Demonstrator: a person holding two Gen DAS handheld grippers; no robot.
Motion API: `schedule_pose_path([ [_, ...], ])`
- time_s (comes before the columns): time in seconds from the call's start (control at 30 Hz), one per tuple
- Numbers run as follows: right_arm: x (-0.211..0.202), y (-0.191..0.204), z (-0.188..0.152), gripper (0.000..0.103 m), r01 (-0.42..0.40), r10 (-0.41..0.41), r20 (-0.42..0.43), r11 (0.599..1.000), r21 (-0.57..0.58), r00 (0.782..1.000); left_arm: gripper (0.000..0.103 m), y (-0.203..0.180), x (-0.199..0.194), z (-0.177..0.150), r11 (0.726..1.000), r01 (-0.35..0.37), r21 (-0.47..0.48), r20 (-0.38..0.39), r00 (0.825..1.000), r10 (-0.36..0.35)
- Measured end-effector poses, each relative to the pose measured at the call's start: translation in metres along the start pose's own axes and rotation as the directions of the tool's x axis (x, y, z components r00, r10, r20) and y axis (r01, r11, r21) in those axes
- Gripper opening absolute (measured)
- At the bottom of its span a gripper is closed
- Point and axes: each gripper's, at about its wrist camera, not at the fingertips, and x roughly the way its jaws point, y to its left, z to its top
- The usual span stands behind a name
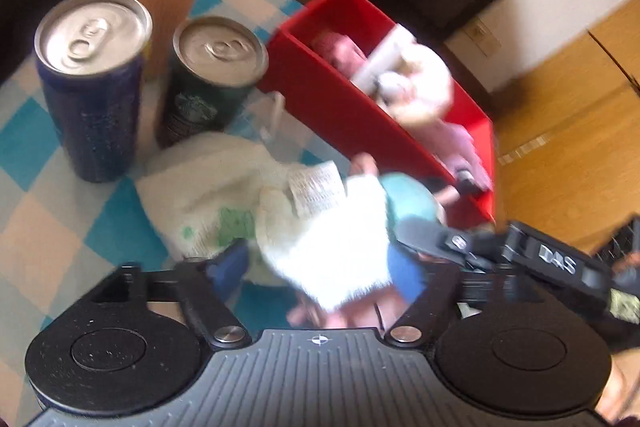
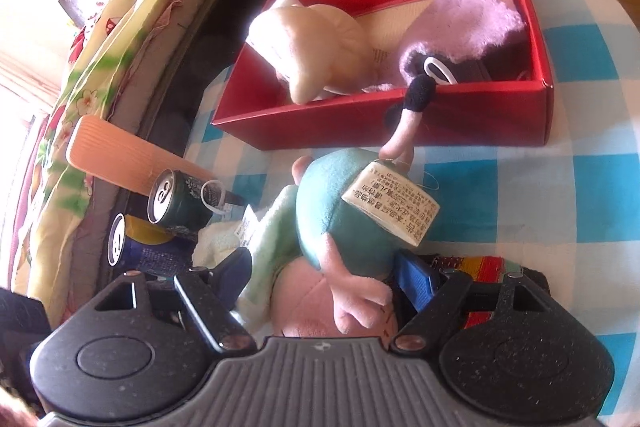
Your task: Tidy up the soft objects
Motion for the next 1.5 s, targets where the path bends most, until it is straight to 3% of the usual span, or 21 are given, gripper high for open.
schedule_pose_path([
  [0.07,-0.001,-0.001,0.001,0.058,-0.007,0.007,0.003,1.0,0.012,1.0,0.082,0.005,0.007,0.003,0.996,-0.004,-0.094,0.02,1.0,0.006],
  [0.13,-0.002,-0.003,0.001,0.059,-0.007,0.007,0.007,1.0,0.011,1.0,0.085,0.008,0.02,0.008,0.983,0.031,-0.182,-0.003,0.999,-0.032],
  [0.27,-0.003,-0.013,0.001,0.059,0.004,-0.004,0.002,0.999,0.034,1.0,0.085,0.011,0.047,0.003,0.954,0.007,-0.301,-0.092,0.995,-0.037],
  [0.33,-0.003,-0.018,0.003,0.059,0.004,-0.004,-0.001,0.999,0.043,1.0,0.074,0.008,0.05,0.004,0.965,-0.011,-0.263,-0.065,0.998,-0.006],
  [0.37,-0.002,-0.019,0.003,0.059,0.005,-0.005,-0.003,0.999,0.044,1.0,0.057,0.009,0.05,0.006,0.967,-0.027,-0.252,-0.064,0.998,0.011],
  [0.4,-0.001,-0.019,0.003,0.059,0.008,-0.008,-0.002,0.999,0.042,1.0,0.041,0.013,0.049,0.006,0.964,-0.017,-0.265,-0.066,0.998,-0.001],
  [0.47,-0.001,-0.018,0.003,0.059,0.02,-0.02,0.007,0.999,0.031,1.0,0.028,0.023,0.046,0.006,0.948,0.049,-0.313,-0.072,0.995,-0.075],
  [0.6,0.0,-0.012,0.003,0.059,0.021,-0.021,0.022,1.0,0.007,1.0,0.018,0.027,0.023,0.007,0.97,0.041,-0.239,-0.026,0.998,-0.049],
  [0.7,0.003,-0.005,0.002,0.061,0.012,-0.012,0.017,1.0,0.011,1.0,0.017,0.037,0.003,0.006,0.953,0.12,-0.278,0.008,0.992,-0.123],
  [0.77,0.008,-0.002,0.002,0.069,0.01,-0.01,0.005,1.0,0.028,1.0,0.017,0.037,-0.01,0.007,0.952,0.146,-0.27,0.032,0.989,-0.143],
  [0.83,0.015,0.004,0.0,0.07,0.028,-0.027,-0.025,1.0,0.015,0.999,0.017,0.037,-0.017,0.007,0.949,0.179,-0.259,0.042,0.984,-0.174],
  [1.0,0.031,0.022,-0.007,0.071,0.073,-0.075,-0.026,0.995,-0.073,0.997,0.017,0.035,-0.013,0.006,0.951,0.165,-0.262,0.021,0.986,-0.165],
  [1.03,0.035,0.025,-0.008,0.068,0.09,-0.092,-0.02,0.991,-0.101,0.996,0.018,0.035,-0.012,0.006,0.951,0.164,-0.26,0.015,0.986,-0.166],
  [1.1,0.045,0.033,-0.01,0.052,0.12,-0.126,-0.017,0.976,-0.179,0.992,0.018,0.035,-0.012,0.005,0.956,0.153,-0.25,0.013,0.988,-0.155],
  [1.3,0.035,0.037,-0.008,0.046,0.043,-0.047,-0.016,0.98,-0.194,0.999,0.018,0.036,-0.028,0.012,0.955,0.193,-0.226,0.051,0.981,-0.186],
  [1.5,-0.005,0.035,-0.001,0.046,-0.034,0.043,0.047,0.985,-0.17,0.998,0.018,0.018,-0.042,0.018,0.941,0.274,-0.197,0.086,0.961,-0.262],
])
